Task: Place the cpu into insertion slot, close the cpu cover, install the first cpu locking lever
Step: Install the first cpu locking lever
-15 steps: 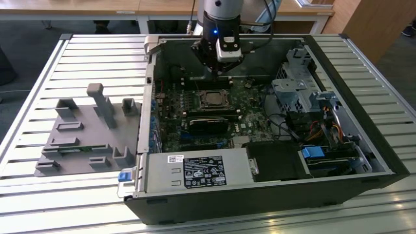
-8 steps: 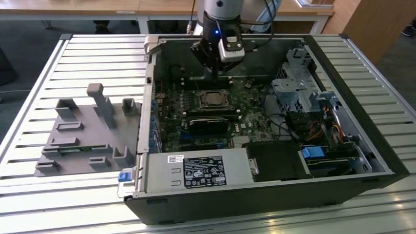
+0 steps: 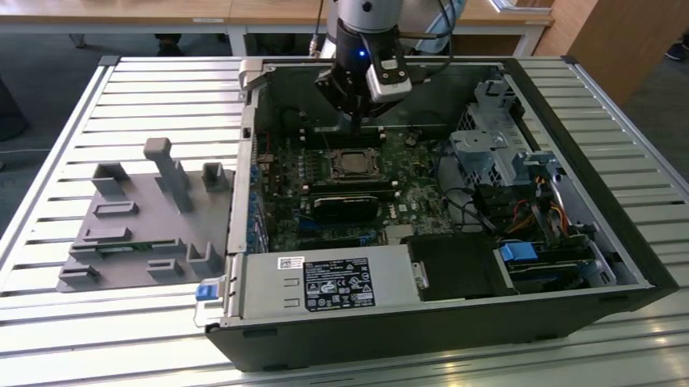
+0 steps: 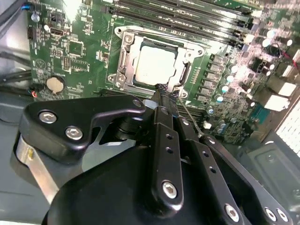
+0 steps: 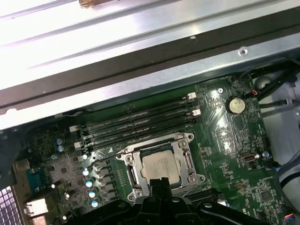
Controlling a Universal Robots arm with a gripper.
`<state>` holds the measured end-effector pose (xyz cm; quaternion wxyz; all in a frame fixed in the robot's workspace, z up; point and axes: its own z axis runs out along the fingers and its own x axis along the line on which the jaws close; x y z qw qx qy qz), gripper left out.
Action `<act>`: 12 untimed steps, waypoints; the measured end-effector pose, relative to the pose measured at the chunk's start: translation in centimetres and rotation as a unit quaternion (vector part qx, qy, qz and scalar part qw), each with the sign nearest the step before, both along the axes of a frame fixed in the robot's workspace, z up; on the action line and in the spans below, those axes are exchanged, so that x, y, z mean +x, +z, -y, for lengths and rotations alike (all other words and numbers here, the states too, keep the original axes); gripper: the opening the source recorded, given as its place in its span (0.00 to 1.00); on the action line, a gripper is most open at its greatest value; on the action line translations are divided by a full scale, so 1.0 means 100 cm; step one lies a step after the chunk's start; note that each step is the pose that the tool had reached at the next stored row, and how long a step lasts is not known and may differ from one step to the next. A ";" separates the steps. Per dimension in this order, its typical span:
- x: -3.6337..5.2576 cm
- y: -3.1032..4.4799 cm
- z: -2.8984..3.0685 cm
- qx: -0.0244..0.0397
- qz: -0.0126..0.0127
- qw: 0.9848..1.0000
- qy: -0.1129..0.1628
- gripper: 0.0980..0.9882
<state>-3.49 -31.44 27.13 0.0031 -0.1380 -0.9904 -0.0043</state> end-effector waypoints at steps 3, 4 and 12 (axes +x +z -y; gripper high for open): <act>0.0000 0.0000 0.0000 0.000 0.000 1.000 0.019 0.01; 0.0000 0.0000 0.0000 0.000 0.000 1.000 0.025 0.01; 0.0000 -0.0001 0.0000 0.000 0.000 0.997 0.079 0.01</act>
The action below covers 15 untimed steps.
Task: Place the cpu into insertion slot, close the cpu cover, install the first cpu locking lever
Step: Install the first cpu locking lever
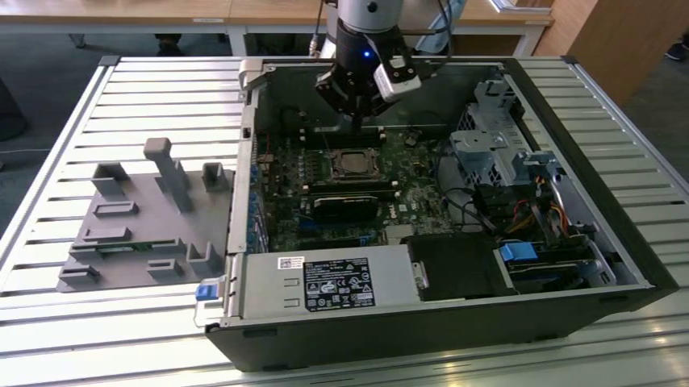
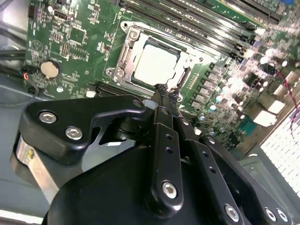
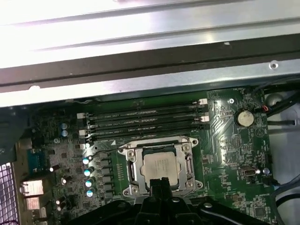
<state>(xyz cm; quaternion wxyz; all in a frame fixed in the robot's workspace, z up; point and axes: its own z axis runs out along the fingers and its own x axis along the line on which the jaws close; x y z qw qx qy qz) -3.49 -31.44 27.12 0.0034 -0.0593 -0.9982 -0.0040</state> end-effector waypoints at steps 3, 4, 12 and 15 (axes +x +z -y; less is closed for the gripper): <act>0.0000 0.0000 0.0000 0.000 0.000 1.000 0.022 0.01; 0.0000 0.0000 0.0000 0.000 0.000 1.000 0.028 0.01; 0.0000 0.0000 0.0000 0.000 0.000 0.998 0.059 0.01; 0.0000 0.0000 0.0000 0.000 0.000 0.998 0.068 0.01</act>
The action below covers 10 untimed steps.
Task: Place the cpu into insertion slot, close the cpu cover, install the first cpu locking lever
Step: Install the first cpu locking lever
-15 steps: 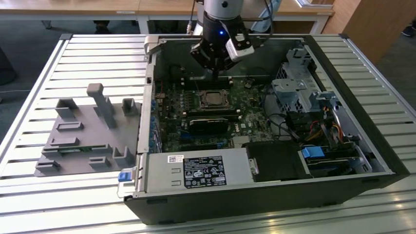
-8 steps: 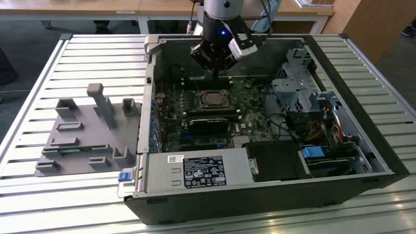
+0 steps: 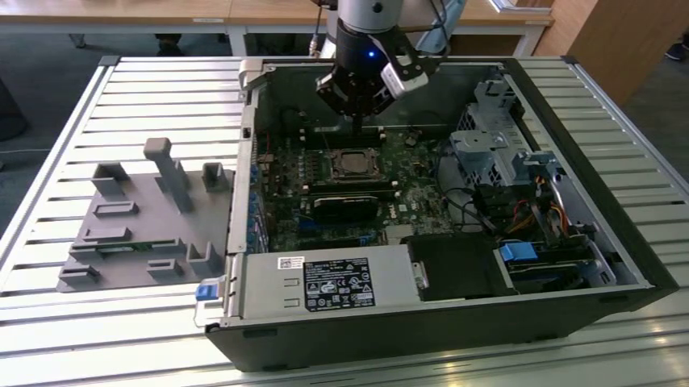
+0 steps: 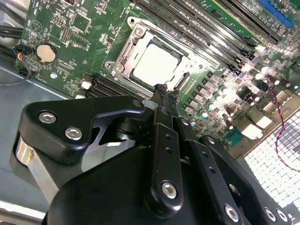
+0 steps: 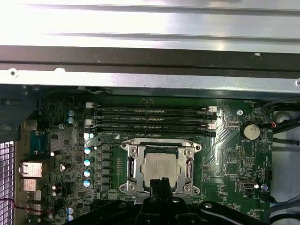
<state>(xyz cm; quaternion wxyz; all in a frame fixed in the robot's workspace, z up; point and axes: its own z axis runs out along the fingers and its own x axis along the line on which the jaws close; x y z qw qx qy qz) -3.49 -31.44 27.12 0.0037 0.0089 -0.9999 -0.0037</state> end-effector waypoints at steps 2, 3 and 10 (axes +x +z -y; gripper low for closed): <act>0.0000 0.0000 0.0000 0.000 0.000 1.000 0.006 0.01; 0.0000 0.0000 0.0000 0.000 0.000 1.000 0.008 0.01; 0.0000 0.0000 0.0000 0.000 0.000 1.000 0.027 0.01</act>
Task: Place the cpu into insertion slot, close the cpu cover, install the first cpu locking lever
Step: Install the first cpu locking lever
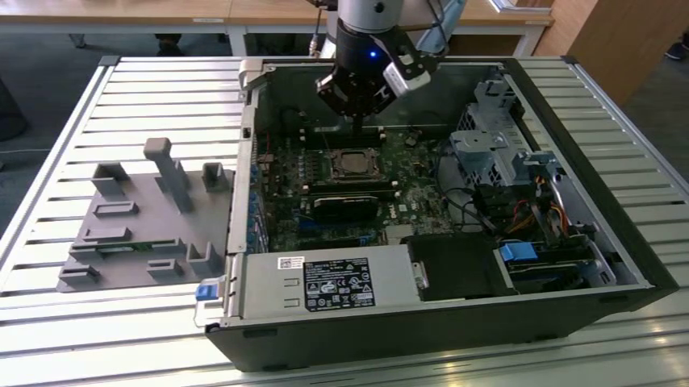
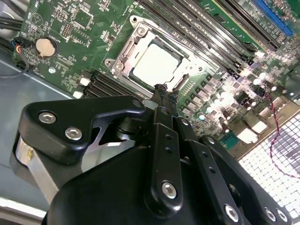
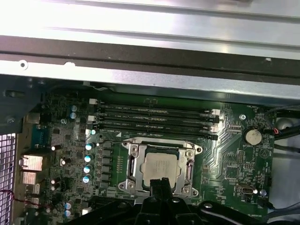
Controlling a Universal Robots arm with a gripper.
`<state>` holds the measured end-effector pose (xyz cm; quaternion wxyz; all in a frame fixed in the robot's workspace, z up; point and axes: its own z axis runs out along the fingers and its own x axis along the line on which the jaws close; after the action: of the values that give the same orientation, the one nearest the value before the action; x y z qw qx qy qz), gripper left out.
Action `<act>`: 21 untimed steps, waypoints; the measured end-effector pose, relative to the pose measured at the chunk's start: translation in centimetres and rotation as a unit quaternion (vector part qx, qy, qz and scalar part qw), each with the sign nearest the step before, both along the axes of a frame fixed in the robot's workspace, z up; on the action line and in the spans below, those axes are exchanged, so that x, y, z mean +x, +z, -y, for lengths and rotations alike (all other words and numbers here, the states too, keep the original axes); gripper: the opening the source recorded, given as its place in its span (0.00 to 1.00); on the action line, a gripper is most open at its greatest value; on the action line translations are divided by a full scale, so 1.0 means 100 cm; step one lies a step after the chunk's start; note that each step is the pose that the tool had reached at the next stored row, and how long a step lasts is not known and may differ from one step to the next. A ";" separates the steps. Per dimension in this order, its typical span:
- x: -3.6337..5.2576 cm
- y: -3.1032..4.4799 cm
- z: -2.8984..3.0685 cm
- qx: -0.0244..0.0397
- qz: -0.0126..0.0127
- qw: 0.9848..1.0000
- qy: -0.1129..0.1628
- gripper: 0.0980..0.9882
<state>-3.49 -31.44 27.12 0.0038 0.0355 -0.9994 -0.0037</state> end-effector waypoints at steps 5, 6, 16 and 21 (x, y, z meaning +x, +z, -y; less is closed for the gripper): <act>0.0000 0.0000 0.0000 0.000 0.000 1.000 0.014 0.01; 0.0000 0.0000 0.0000 0.000 0.000 1.000 0.016 0.01; -0.0001 0.0000 0.0000 0.000 0.000 0.999 0.044 0.01; -0.0003 0.0000 0.0000 0.000 0.000 0.998 0.061 0.01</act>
<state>-3.52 -31.44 27.12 0.0040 0.0960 -0.9954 -0.0034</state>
